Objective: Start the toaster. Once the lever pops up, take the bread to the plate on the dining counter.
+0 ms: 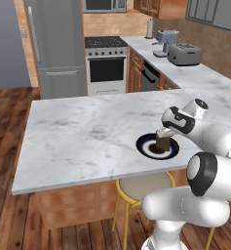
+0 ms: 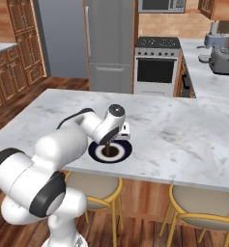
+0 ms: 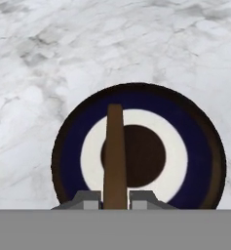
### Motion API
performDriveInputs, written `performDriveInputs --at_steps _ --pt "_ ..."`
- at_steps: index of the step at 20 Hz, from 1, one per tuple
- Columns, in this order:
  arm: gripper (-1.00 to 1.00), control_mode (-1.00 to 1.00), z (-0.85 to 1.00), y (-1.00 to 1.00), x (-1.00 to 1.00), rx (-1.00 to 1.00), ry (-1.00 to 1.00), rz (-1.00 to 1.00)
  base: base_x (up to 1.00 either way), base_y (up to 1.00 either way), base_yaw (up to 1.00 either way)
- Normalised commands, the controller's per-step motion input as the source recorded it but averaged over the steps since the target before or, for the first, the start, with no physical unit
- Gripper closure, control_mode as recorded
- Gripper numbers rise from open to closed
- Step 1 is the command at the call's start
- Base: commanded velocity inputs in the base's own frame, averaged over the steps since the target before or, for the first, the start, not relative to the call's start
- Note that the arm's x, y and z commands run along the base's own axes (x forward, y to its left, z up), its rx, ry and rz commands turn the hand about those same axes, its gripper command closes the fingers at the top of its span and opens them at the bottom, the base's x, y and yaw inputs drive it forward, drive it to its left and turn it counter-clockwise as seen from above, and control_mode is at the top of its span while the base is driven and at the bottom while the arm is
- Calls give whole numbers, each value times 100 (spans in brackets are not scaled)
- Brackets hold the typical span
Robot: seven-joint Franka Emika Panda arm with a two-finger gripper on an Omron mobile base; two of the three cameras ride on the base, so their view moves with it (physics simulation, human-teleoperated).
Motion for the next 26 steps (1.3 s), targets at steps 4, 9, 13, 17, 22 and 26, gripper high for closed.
performDriveInputs --at_steps 4,9,13,17,22,26 --pt "100 -100 -16 0 0 0 0 0 0 0 0" --pt "100 -100 -1 0 0 0 0 0 0 0 0" --pt "100 -100 -3 0 0 0 0 0 0 0 0" --pt "100 -100 -10 0 4 0 0 0 0 0 0" --pt "100 -100 -13 0 2 0 0 0 0 0 0" --pt "100 -100 -16 0 3 0 0 0 0 0 0"
